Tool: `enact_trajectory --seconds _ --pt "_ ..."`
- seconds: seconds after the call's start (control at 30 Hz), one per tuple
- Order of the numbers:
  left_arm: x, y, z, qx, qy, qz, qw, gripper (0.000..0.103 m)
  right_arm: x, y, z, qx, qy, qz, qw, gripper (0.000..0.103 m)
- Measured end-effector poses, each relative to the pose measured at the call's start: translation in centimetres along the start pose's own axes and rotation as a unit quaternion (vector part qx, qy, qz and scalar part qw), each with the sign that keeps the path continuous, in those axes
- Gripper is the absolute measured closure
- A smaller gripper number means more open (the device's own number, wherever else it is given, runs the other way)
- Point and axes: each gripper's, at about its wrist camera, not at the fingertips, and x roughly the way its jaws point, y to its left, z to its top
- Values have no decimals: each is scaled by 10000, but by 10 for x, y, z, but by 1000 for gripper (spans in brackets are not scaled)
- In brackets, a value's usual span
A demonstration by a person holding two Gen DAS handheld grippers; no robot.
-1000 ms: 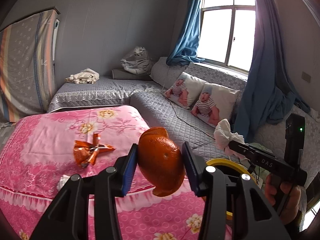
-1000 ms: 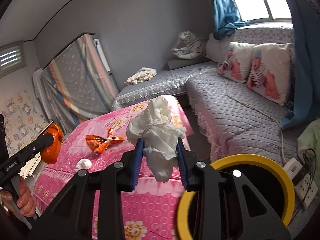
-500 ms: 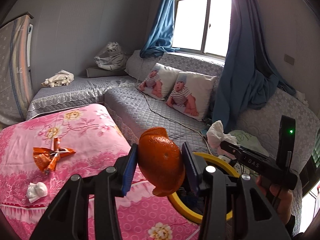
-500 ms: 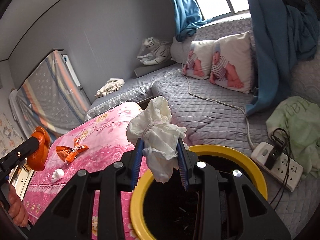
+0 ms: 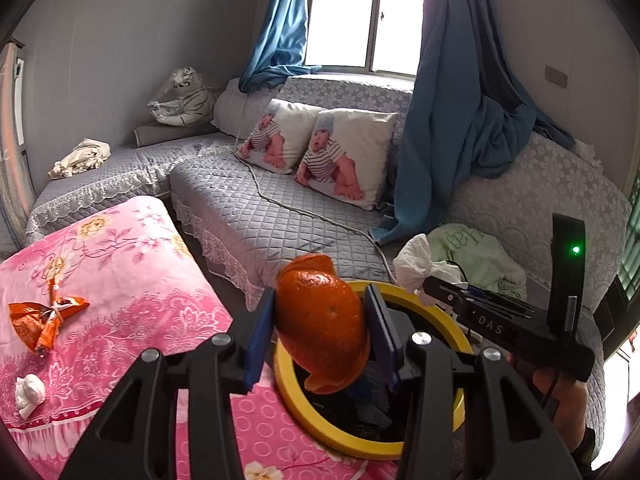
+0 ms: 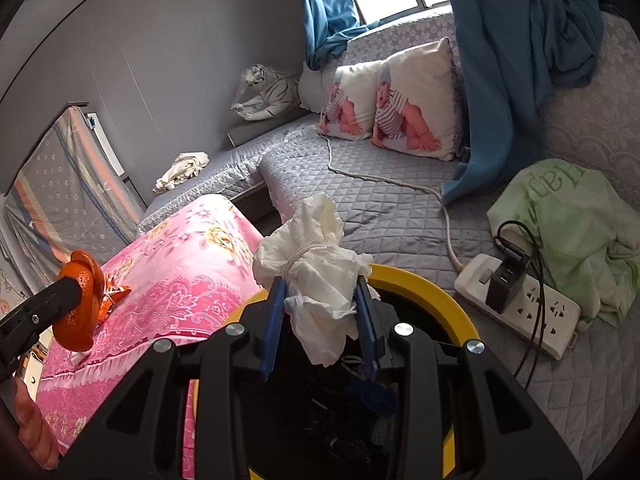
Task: Collect trash
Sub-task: 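Carry the orange peel in left tool while right tool carries the white tissue to the yellow bin, then open left tool over the bin while right tool releases the white tissue into it, then move both tools back to the remaining trash on the bed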
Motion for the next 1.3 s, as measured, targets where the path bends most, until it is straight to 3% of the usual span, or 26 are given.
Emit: enact_trajectory --seconds 0.17,0.33,0.6,1.0,1.3 --pt "12 -14 -4 112 73 -131 9998 59 2 -13 -2 82 14 -111 9999 65" --pt "9 -12 -4 25 -47 -79 10000 35 5 -31 -2 366 1 -311 9988 53" --pt "-19 -6 2 0 -418 25 9991 34 -2 -36 5 500 -120 -282 9983 49" --pt "-71 22 7 -121 -939 189 9953 30 8 38 27 -137 -100 216 9996 43" --pt "-106 86 -2 -365 -1150 893 9887 24 38 131 41 -767 144 830 9935 35"
